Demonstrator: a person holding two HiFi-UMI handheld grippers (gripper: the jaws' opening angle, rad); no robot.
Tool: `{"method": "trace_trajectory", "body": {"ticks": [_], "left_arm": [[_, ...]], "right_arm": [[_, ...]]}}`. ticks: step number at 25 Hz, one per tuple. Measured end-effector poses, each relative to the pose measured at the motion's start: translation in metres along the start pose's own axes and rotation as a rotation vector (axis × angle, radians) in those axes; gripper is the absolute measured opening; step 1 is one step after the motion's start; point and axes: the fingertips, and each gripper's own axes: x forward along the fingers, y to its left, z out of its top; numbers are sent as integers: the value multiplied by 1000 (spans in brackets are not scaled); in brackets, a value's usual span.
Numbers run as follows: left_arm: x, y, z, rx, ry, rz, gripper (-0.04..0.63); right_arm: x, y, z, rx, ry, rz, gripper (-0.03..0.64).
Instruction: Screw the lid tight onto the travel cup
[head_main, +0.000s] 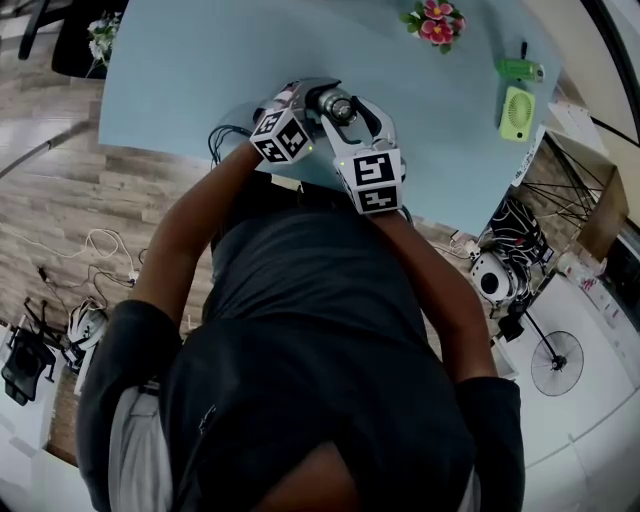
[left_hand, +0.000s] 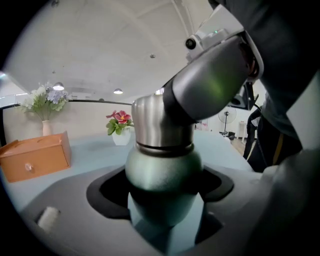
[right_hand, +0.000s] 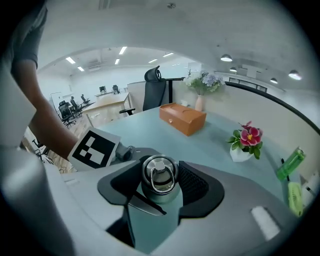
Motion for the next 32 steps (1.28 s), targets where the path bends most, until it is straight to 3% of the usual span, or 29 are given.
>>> {"method": "trace_trajectory", "body": {"ticks": [6,10,14,19,22,25,28,32], "left_arm": [[0,-1,1,-1,-1,-1,430],[1,-1,1,-3,-3,-2,430],[1,-1,1,-3,-3,-8,430],[1,-1,1,-4,-3,-7,430],[2,0,1,-5,-2,-7,430],[1,-1,1,-5,-2,-7,430],[1,-1,1,-5,-3,-7,430],[1,0,1,-1,-3,-7,430]], "right_arm": [[-1,0,0,0,1,-4,236],[-4,4,-1,-88,36,83,241],[-15,17,3,-384,101,307,250],[-16,20,-11,-928,248,588,250],[-14,16,-22,-1191,345,691,250],[-9,14,-28,-1351,382,731,250],[-6,15,-28,-1357,357,733,250],[-4,16,-25,-1149,312,680,250]]}}
